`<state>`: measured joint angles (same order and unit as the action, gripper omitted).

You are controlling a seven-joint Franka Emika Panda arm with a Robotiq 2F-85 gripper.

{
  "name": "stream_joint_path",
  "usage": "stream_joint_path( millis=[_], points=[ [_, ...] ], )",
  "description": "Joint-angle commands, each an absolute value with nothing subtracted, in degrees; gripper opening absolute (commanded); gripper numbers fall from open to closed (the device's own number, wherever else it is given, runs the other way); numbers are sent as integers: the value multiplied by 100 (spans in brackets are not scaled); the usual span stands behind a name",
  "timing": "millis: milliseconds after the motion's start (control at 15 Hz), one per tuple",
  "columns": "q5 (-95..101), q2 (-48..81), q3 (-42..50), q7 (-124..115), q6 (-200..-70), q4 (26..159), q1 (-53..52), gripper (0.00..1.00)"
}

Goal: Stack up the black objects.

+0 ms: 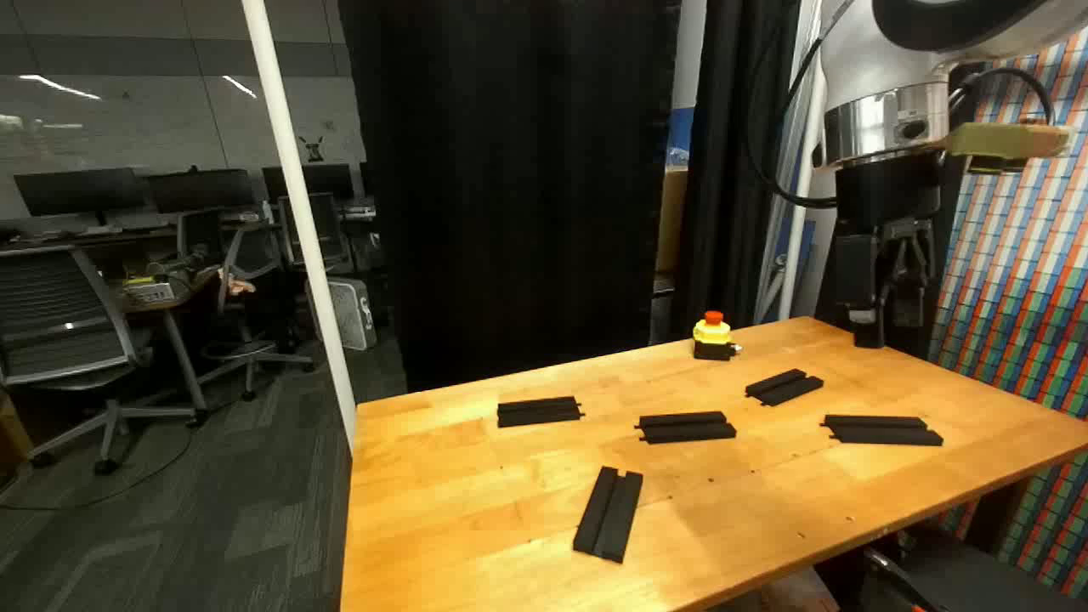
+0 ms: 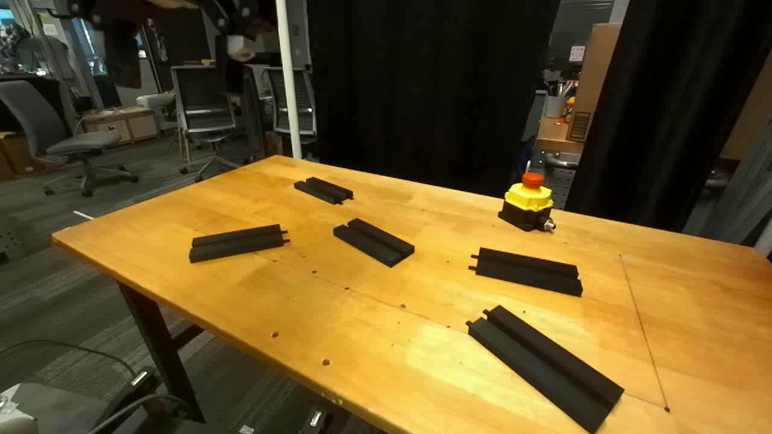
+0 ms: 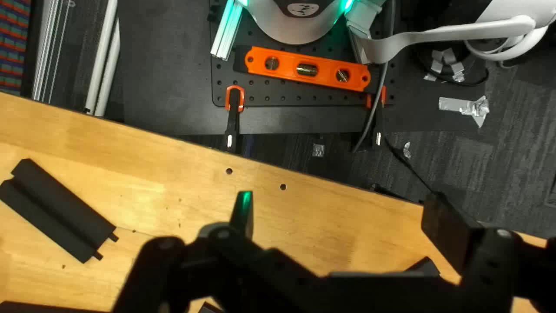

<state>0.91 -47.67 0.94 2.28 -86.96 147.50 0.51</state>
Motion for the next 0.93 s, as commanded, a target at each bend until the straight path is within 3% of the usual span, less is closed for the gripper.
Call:
stream_joint_path(
  millis=[0,867],
  points=[
    [95,-4767,104,218,-8689,14717,35,100],
    [308,-4784,259,185,-8925,14887,243,100]
  ],
)
